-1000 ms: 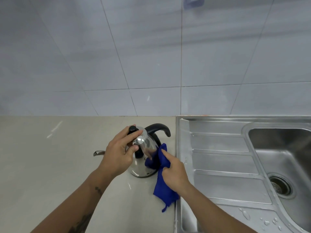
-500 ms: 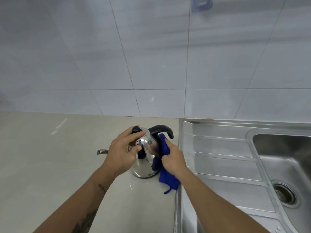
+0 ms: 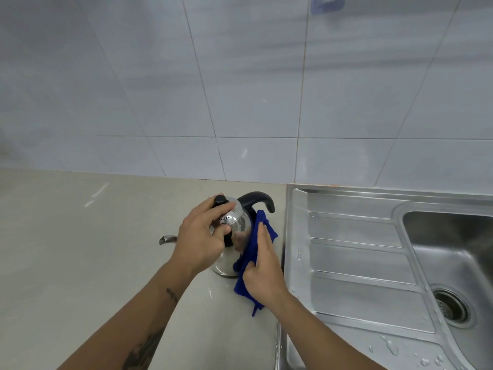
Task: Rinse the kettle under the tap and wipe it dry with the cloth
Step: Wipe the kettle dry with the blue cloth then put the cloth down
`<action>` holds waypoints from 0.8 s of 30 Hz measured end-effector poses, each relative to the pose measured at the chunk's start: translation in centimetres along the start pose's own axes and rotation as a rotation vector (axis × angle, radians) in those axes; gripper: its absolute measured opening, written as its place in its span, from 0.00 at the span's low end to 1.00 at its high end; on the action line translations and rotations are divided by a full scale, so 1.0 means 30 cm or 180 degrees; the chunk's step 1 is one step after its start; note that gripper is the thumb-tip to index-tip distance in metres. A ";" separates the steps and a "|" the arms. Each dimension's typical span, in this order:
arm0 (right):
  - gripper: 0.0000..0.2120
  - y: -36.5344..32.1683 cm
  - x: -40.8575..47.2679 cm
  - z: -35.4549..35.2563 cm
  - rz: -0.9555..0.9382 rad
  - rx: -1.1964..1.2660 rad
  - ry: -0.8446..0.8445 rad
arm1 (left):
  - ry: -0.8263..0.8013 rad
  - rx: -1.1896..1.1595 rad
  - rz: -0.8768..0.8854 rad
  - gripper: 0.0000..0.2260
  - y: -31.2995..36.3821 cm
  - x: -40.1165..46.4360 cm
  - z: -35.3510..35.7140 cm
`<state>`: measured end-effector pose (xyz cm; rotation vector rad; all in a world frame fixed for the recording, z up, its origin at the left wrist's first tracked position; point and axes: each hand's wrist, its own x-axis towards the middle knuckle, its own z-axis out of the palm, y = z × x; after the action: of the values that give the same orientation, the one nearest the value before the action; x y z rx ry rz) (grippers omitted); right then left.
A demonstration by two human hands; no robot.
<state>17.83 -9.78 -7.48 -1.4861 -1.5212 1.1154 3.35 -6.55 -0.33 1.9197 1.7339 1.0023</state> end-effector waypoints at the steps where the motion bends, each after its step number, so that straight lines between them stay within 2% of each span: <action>1: 0.47 -0.010 0.001 -0.003 -0.0056 -0.0026 0.0038 | 0.0035 0.0063 0.0021 0.24 0.009 -0.005 -0.001; 6: 0.43 -0.028 -0.022 -0.028 -0.0367 -0.0308 0.0167 | 0.0244 0.0441 0.0069 0.22 0.032 -0.031 0.012; 9: 0.47 0.003 -0.015 -0.025 -0.0479 -0.0341 0.0097 | 0.0254 0.0701 0.0079 0.20 0.039 -0.031 0.015; 13: 0.55 0.038 -0.008 -0.022 -0.0131 -0.0168 -0.0005 | 0.0131 0.1063 0.0096 0.19 0.062 -0.043 0.010; 17: 0.51 0.016 -0.054 -0.008 -0.0017 -0.0213 0.0131 | 0.0054 0.1321 -0.0024 0.19 0.097 -0.054 0.004; 21: 0.48 0.009 -0.133 -0.001 -0.0532 -0.0552 0.0110 | -0.0075 0.1632 -0.0139 0.19 0.143 -0.066 0.016; 24: 0.46 0.014 -0.160 -0.033 -0.0674 -0.0625 -0.0030 | -0.0467 0.1700 -0.0051 0.21 0.142 -0.021 -0.016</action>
<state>19.23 -14.48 -7.15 -1.4078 -1.7904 0.8710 6.02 -8.01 2.74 2.2115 2.0693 0.3941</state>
